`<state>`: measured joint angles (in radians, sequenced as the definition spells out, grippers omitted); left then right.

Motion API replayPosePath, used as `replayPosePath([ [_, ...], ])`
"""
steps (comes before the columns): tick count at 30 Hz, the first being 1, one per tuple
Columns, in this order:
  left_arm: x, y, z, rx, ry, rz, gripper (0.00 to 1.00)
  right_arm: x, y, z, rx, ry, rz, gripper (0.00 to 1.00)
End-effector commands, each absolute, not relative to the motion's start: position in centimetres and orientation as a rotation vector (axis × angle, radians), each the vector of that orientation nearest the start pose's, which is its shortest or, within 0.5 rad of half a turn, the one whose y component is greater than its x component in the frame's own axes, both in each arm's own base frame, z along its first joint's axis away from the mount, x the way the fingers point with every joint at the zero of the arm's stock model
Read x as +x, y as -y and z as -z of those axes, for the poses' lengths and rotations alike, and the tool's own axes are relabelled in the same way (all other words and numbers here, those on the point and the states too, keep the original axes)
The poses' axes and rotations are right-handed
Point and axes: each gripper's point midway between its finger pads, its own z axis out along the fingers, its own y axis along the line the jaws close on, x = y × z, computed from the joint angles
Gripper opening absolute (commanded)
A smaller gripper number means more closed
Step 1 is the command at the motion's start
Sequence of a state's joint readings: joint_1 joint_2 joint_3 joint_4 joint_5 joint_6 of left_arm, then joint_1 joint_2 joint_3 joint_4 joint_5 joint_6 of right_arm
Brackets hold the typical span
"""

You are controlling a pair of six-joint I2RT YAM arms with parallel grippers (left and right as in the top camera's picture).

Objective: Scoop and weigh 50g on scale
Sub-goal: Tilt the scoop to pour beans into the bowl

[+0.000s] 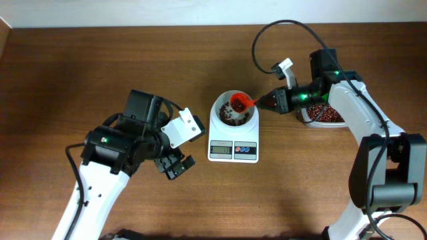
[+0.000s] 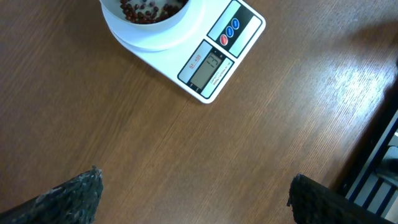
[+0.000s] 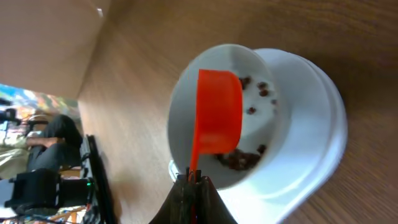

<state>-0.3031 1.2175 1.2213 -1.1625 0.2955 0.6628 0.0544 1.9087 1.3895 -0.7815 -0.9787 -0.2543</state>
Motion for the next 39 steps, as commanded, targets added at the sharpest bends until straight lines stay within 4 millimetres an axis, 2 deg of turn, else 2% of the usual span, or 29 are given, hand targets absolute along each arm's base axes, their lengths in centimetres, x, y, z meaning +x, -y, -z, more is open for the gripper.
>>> replayPosePath([
  [1, 24.4, 12.7, -20.8, 1.321, -2.306, 0.278, 0.99, 38.5, -17.4, -13.7, -0.642, -2.359, -1.338, 0.04],
  [3, 24.4, 12.7, -20.8, 1.321, -2.306, 0.278, 0.99, 38.2, -18.1, -14.5, -0.692, -2.286, -1.387, 0.04],
  [4, 24.4, 12.7, -20.8, 1.321, -2.306, 0.278, 0.99, 38.7, -17.4, -13.3, -0.582, -2.408, -1.327, 0.04],
  [5, 24.4, 12.7, -20.8, 1.321, -2.306, 0.279, 0.99, 37.9, -18.3, -14.5, -0.714, -2.282, -1.392, 0.04],
  [6, 24.4, 12.7, -20.8, 1.321, -2.306, 0.278, 0.99, 39.0, -16.8, -12.2, -0.518, -2.496, -1.246, 0.04],
  [8, 24.4, 12.7, -20.8, 1.321, -2.306, 0.278, 0.99, 38.0, -18.3, -14.5, -0.683, -2.301, -1.399, 0.04],
  [9, 24.4, 12.7, -20.8, 1.321, -2.306, 0.278, 0.99, 38.7, -17.8, -13.7, -0.580, -2.393, -1.351, 0.04],
  [10, 24.4, 12.7, -20.8, 1.321, -2.306, 0.278, 0.99, 38.4, -18.3, -14.5, -0.644, -2.315, -1.403, 0.04],
  [11, 24.4, 12.7, -20.8, 1.321, -2.306, 0.278, 0.99, 39.0, -17.7, -13.5, -0.589, -2.391, -1.324, 0.04],
  [13, 24.4, 12.7, -20.8, 1.321, -2.306, 0.278, 0.99, 38.6, -17.6, -13.4, -0.621, -2.390, -1.320, 0.04],
  [14, 24.4, 12.7, -20.8, 1.321, -2.306, 0.278, 0.99, 39.2, -16.7, -12.0, -0.471, -2.524, -1.234, 0.04],
  [15, 24.4, 12.7, -20.8, 1.321, -2.306, 0.278, 0.99, 37.9, -18.4, -14.6, -0.659, -2.310, -1.425, 0.04],
  [16, 24.4, 12.7, -20.8, 1.321, -2.306, 0.278, 0.99, 38.2, -18.4, -14.8, -0.662, -2.295, -1.419, 0.04],
  [17, 24.4, 12.7, -20.8, 1.321, -2.306, 0.278, 0.99, 39.5, -16.9, -12.4, -0.459, -2.500, -1.259, 0.04],
  [20, 24.4, 12.7, -20.8, 1.321, -2.306, 0.278, 0.99, 39.5, -17.0, -12.5, -0.461, -2.497, -1.264, 0.04],
  [21, 24.4, 12.7, -20.8, 1.321, -2.306, 0.278, 0.99, 39.1, -17.9, -13.9, -0.568, -2.381, -1.352, 0.04],
  [24, 24.4, 12.7, -20.8, 1.321, -2.306, 0.279, 0.99, 40.0, -16.5, -12.0, -0.411, -2.534, -1.214, 0.04],
  [25, 24.4, 12.7, -20.8, 1.321, -2.306, 0.278, 0.99, 39.7, -17.0, -12.5, -0.436, -2.501, -1.268, 0.04],
  [26, 24.4, 12.7, -20.8, 1.321, -2.306, 0.278, 0.99, 39.0, -18.2, -14.5, -0.585, -2.339, -1.398, 0.04],
  [27, 24.4, 12.7, -20.8, 1.321, -2.306, 0.279, 0.99, 39.7, -17.4, -13.2, -0.479, -2.448, -1.306, 0.04],
  [29, 24.4, 12.7, -20.8, 1.321, -2.306, 0.278, 0.99, 39.3, -17.9, -14.0, -0.538, -2.387, -1.362, 0.04],
  [30, 24.4, 12.7, -20.8, 1.321, -2.306, 0.278, 0.99, 39.7, -17.3, -13.1, -0.460, -2.462, -1.305, 0.04],
  [31, 24.4, 12.7, -20.8, 1.321, -2.306, 0.279, 0.99, 39.0, -17.9, -13.8, -0.554, -2.397, -1.358, 0.04],
  [32, 24.4, 12.7, -20.8, 1.321, -2.306, 0.278, 0.99, 39.5, -17.1, -12.7, -0.479, -2.480, -1.272, 0.04],
  [33, 24.4, 12.7, -20.8, 1.321, -2.306, 0.278, 0.99, 39.1, -17.3, -12.9, -0.505, -2.463, -1.303, 0.04],
  [34, 24.4, 12.7, -20.8, 1.321, -2.306, 0.278, 0.99, 38.3, -18.2, -14.4, -0.633, -2.332, -1.399, 0.04],
  [37, 24.4, 12.7, -20.8, 1.321, -2.306, 0.278, 0.99, 39.1, -16.9, -12.5, -0.486, -2.495, -1.269, 0.04],
  [38, 24.4, 12.7, -20.8, 1.321, -2.306, 0.278, 0.99, 38.3, -18.0, -13.7, -0.626, -2.373, -1.356, 0.04],
  [39, 24.4, 12.7, -20.8, 1.321, -2.306, 0.278, 0.99, 39.3, -16.3, -11.5, -0.413, -2.573, -1.198, 0.04],
])
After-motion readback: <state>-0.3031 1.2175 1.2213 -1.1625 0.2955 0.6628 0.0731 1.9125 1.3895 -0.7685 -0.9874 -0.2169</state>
